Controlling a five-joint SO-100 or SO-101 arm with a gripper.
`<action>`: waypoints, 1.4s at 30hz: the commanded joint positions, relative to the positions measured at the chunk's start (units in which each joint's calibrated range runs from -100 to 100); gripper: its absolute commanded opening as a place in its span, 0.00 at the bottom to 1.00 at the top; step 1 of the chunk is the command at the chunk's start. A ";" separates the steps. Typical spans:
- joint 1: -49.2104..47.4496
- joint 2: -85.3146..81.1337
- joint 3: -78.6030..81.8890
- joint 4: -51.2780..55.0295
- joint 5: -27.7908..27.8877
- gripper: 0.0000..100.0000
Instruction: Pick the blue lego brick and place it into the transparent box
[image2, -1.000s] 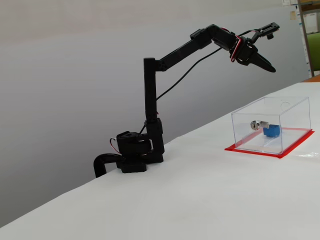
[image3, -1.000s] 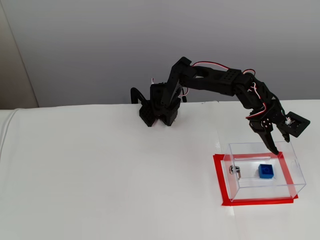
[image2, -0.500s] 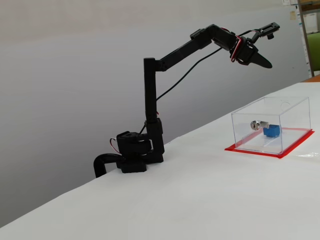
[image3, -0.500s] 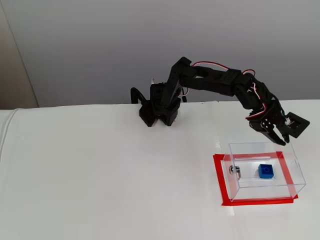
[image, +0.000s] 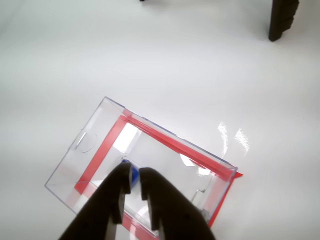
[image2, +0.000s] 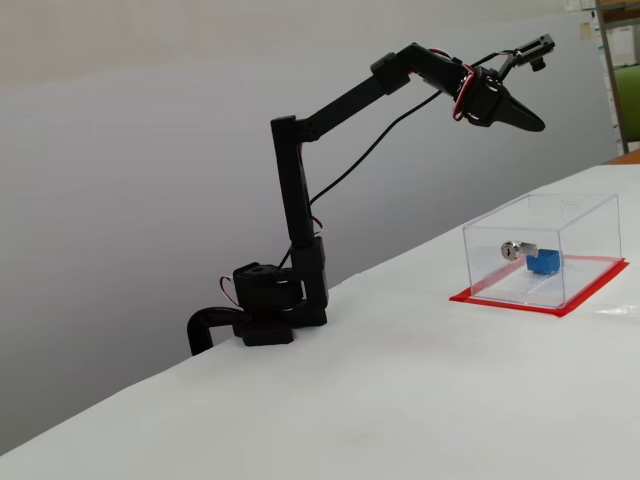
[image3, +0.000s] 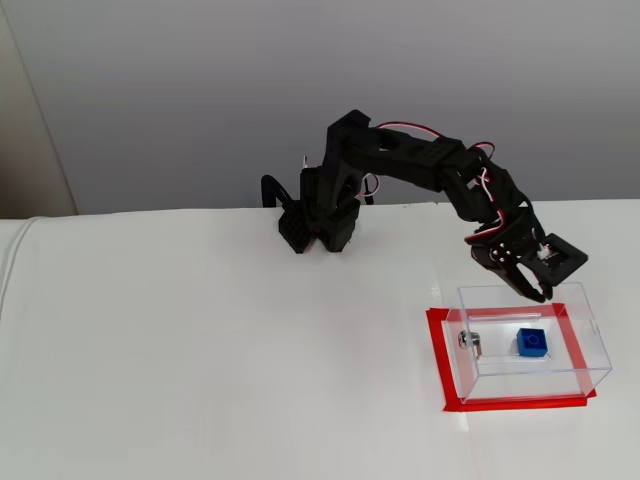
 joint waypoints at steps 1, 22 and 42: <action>5.68 -9.17 6.20 -0.64 -0.45 0.02; 36.96 -46.93 50.23 -0.72 -0.19 0.02; 49.67 -90.80 97.16 -0.72 4.56 0.02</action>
